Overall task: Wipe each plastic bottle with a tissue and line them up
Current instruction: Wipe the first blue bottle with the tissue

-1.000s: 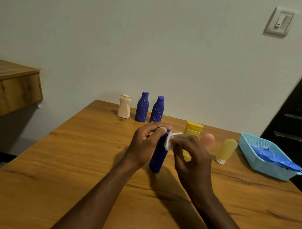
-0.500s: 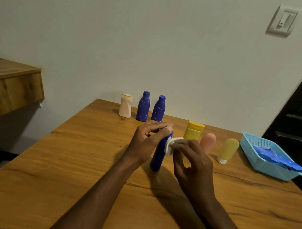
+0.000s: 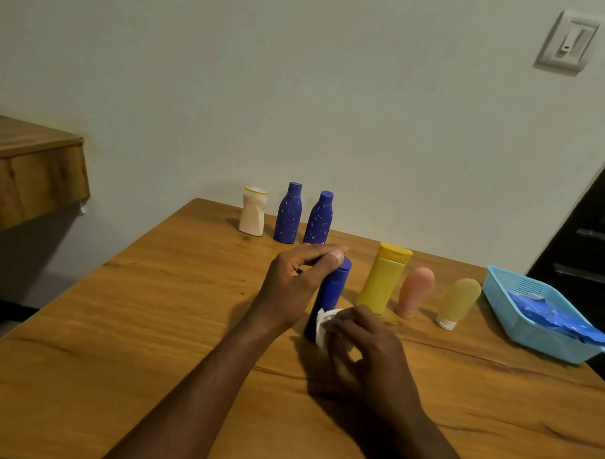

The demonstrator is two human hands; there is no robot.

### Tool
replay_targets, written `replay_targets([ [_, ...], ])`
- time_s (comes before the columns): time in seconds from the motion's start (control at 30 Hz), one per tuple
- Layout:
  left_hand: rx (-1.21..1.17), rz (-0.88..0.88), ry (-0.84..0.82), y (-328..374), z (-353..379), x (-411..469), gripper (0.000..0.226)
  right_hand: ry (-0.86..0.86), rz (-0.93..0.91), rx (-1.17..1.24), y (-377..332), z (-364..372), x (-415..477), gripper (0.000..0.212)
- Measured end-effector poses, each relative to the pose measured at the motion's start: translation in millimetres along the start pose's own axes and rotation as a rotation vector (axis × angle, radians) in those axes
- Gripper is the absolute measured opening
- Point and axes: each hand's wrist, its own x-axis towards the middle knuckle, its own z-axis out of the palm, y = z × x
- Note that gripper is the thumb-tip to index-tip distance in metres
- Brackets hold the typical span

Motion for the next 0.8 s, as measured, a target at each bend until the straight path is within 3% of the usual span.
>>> replay_targets([
  [0.1,0.044,0.014,0.030,-1,1,0,0.025,0.230,-0.029,0.115,2,-12,13,0.018],
  [0.2,0.093,0.024,0.051,-2,3,0,0.018,0.303,-0.043,0.125,1,-18,28,0.020],
  [0.43,0.196,0.036,0.051,-1,4,-1,0.013,0.247,0.003,0.120,11,-8,25,0.024],
  [0.63,0.200,0.047,0.023,2,2,-2,0.015,-0.020,0.076,0.047,24,5,5,0.030],
  [0.8,0.176,0.039,0.034,3,3,-1,0.013,0.260,-0.034,0.124,10,-11,16,0.023],
])
